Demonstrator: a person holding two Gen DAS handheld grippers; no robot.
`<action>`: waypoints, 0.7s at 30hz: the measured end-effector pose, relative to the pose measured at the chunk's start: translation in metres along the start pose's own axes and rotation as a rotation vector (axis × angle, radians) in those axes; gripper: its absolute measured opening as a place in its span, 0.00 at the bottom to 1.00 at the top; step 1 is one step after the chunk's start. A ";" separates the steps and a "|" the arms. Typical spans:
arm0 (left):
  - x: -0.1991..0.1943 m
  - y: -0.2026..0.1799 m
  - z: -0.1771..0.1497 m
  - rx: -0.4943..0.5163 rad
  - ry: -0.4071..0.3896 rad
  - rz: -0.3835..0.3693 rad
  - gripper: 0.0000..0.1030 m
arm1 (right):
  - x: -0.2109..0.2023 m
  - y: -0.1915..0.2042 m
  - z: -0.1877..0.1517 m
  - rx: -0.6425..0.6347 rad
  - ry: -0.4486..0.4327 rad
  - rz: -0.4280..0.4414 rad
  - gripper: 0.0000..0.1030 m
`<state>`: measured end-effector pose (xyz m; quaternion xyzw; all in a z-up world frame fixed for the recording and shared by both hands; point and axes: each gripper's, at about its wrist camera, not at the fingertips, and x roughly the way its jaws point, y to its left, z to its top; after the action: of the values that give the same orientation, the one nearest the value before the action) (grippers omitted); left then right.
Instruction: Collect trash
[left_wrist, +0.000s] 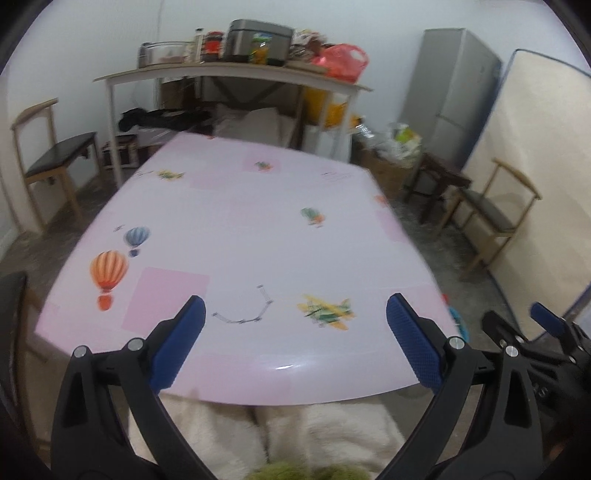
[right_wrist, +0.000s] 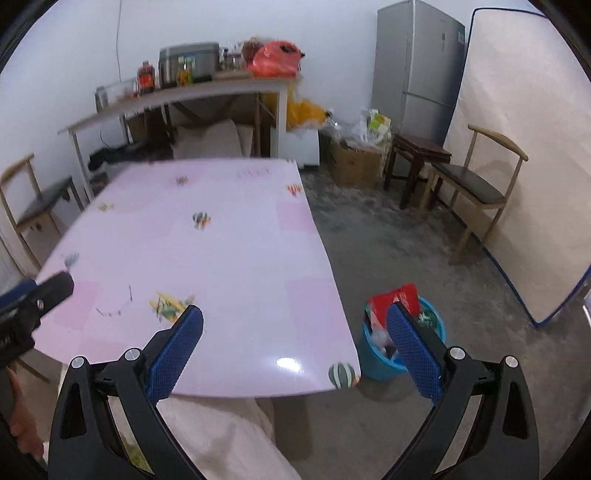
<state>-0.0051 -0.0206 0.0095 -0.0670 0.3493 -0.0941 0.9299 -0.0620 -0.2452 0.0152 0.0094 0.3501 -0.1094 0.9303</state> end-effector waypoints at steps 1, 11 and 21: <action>-0.001 0.002 0.000 -0.005 0.000 0.013 0.92 | -0.001 0.001 0.000 -0.007 -0.003 -0.009 0.94; -0.018 -0.005 -0.007 0.012 -0.077 0.119 0.92 | -0.013 -0.009 -0.002 -0.003 -0.030 -0.044 0.94; 0.007 -0.026 0.002 0.077 0.042 0.111 0.92 | 0.002 -0.038 -0.012 0.114 0.033 -0.040 0.94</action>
<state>-0.0018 -0.0476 0.0112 -0.0098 0.3683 -0.0568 0.9279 -0.0764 -0.2811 0.0070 0.0571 0.3588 -0.1478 0.9199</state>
